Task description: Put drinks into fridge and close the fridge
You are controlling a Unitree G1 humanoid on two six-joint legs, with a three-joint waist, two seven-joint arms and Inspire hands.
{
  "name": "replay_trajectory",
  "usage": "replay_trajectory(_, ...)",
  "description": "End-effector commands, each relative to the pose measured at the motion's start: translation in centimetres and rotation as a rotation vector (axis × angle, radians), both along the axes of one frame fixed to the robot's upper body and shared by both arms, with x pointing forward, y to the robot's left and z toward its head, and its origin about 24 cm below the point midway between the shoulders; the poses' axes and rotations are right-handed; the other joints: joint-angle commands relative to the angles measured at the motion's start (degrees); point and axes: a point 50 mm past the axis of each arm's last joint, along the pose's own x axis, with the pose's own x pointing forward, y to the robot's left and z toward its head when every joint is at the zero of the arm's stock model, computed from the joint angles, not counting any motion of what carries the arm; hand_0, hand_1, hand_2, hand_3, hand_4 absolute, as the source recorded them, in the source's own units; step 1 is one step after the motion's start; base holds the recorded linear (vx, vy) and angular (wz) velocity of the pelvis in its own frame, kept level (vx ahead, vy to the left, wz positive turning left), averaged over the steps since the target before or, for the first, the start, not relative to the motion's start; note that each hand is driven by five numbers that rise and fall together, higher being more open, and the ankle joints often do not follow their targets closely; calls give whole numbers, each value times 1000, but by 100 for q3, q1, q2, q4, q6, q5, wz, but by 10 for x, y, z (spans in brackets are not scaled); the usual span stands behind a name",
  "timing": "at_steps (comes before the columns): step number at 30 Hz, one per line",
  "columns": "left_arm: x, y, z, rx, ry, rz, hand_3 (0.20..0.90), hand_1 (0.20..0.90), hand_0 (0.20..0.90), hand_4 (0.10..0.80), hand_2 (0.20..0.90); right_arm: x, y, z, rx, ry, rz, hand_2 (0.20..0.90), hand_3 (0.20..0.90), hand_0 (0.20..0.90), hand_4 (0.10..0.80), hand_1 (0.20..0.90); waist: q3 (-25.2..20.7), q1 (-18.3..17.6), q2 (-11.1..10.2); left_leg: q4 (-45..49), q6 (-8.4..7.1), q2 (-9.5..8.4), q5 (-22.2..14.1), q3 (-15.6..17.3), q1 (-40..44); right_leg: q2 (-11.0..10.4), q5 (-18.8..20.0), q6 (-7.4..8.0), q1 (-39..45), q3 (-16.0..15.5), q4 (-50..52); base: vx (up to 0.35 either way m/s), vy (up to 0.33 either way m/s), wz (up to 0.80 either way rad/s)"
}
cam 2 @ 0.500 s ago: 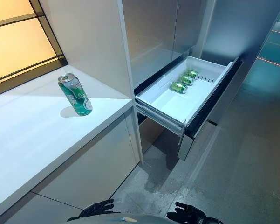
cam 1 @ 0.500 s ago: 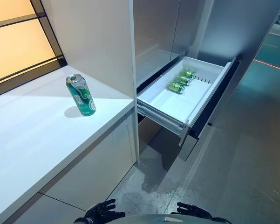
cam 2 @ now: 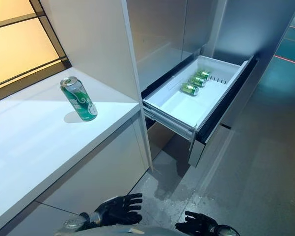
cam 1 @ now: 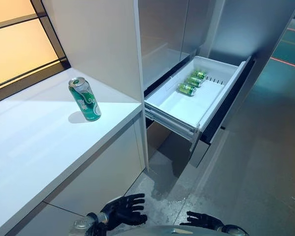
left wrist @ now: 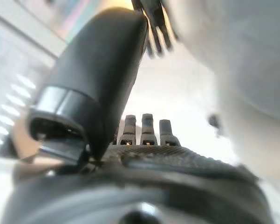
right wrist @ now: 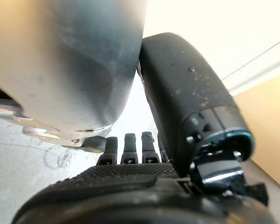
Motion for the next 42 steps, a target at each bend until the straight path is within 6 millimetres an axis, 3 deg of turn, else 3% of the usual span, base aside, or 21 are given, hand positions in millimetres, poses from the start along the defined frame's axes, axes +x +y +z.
replay_trajectory(1,54,-22,38,-205,-210,-118,900,900,900,800,900,18,-14,9,-20,-33,58,900,900,900,800,900,41,34,117,432,83,-108,-793,388,-50,3,-543,258,-475,-92,864,-35,24,-2)
replay_trajectory(2,71,-27,65,-333,-313,-219,900,900,900,800,900,18,-18,10,-29,-37,54,900,900,900,800,900,74,38,151,424,87,-107,-786,365,-35,2,-541,266,-459,-82,863,-59,24,-1)
replay_trajectory(3,91,-35,106,-510,-431,-343,900,900,900,800,900,18,-22,11,-37,-42,46,900,900,900,800,900,87,62,177,410,103,-115,-780,321,-46,7,-537,260,-463,-66,854,-63,17,0)
replay_trajectory(4,98,-39,126,-581,-484,-397,900,900,900,800,900,17,-23,11,-38,-44,44,900,900,900,800,900,71,78,183,391,111,-118,-773,306,-62,12,-523,256,-479,-62,838,-46,8,2)
replay_trajectory(5,98,-39,129,-604,-497,-411,900,900,900,800,900,17,-23,11,-38,-44,43,900,900,900,800,900,72,79,183,385,114,-119,-773,301,-58,12,-523,256,-475,-63,836,0,0,0)
replay_trajectory(8,112,-54,192,-855,-631,-489,900,900,900,800,900,13,-24,11,-37,-47,38,900,900,900,800,900,64,111,184,308,148,-132,-786,245,9,23,-535,243,-425,-40,808,-7,0,3)
replay_trajectory(11,117,-66,255,-1128,-796,-443,900,900,900,800,900,6,-19,7,-27,-41,38,900,900,900,800,900,-24,134,155,235,175,-135,-810,202,46,34,-544,240,-404,3,770,0,0,0)
replay_trajectory(12,116,-66,255,-1128,-796,-442,900,900,900,800,900,6,-19,7,-27,-41,38,900,900,900,800,900,-20,133,154,232,176,-136,-810,201,52,34,-545,240,-399,3,770,0,0,0)
replay_trajectory(13,120,-64,285,-1227,-907,-336,900,900,900,800,900,1,-14,4,-21,-34,41,900,900,900,800,900,-58,131,128,198,179,-138,-821,166,94,44,-562,237,-359,37,751,0,0,0)
replay_trajectory(14,122,-60,298,-1273,-976,-259,900,900,900,800,900,-2,-11,3,-18,-30,44,900,900,900,800,900,-78,130,115,183,183,-141,-825,143,109,50,-567,233,-350,48,743,0,0,0)
replay_trajectory(17,122,-57,305,-1283,-1025,-214,900,900,900,800,900,-3,-9,2,-17,-28,44,900,900,900,800,900,-84,128,106,171,181,-142,-826,129,127,52,-571,231,-334,47,737,0,0,0)
replay_trajectory(18,127,-36,327,-1208,-1259,-32,900,900,900,800,900,-10,-4,0,-12,-18,38,900,900,900,800,900,-130,142,79,156,174,-146,-828,77,157,55,-587,224,-288,44,716,0,0,0)
replay_trajectory(20,125,-14,349,-1061,-1492,124,900,900,900,800,900,-16,0,-3,-12,-9,29,900,900,900,800,900,-156,165,62,138,169,-157,-820,1,187,53,-613,218,-232,1,691,16,-14,0)
replay_trajectory(21,124,-11,352,-1037,-1530,145,900,900,900,800,900,-17,1,-3,-13,-7,29,900,900,900,800,900,-162,164,59,128,169,-159,-818,-13,195,53,-619,216,-224,-10,686,0,0,0)
replay_trajectory(25,108,16,390,-651,-1925,332,900,900,900,800,900,-27,5,-6,-19,8,34,900,900,900,800,900,-257,203,62,80,158,-169,-814,-64,208,71,-670,200,-190,-49,641,8,5,2)
replay_trajectory(27,105,18,398,-546,-1994,368,900,900,900,800,900,-27,5,-6,-18,8,37,900,900,900,800,900,-270,205,63,71,157,-171,-814,-71,209,76,-679,199,-190,-57,640,4,4,2)
replay_trajectory(28,103,22,406,-402,-2069,402,900,900,900,800,900,-28,6,-6,-17,9,40,900,900,900,800,900,-303,212,73,52,155,-166,-810,-71,207,86,-687,197,-195,-55,629,10,7,7)
replay_trajectory(29,103,26,414,-310,-2101,448,900,900,900,800,900,-28,7,-7,-15,9,45,900,900,900,800,900,-339,216,69,48,153,-168,-806,-74,193,96,-697,192,-203,-46,620,14,10,6)
replay_trajectory(34,109,38,430,-169,-2126,518,900,900,900,800,900,-25,8,-6,-27,14,77,900,900,900,800,900,-401,218,96,44,140,-160,-780,-40,162,126,-705,179,-235,-10,633,6,4,0)
replay_trajectory(42,135,61,418,59,-1944,705,900,900,900,800,900,-20,5,-5,-37,20,81,900,900,900,800,900,-383,207,145,64,145,-166,-774,-14,182,135,-720,181,-229,34,671,4,2,-1)
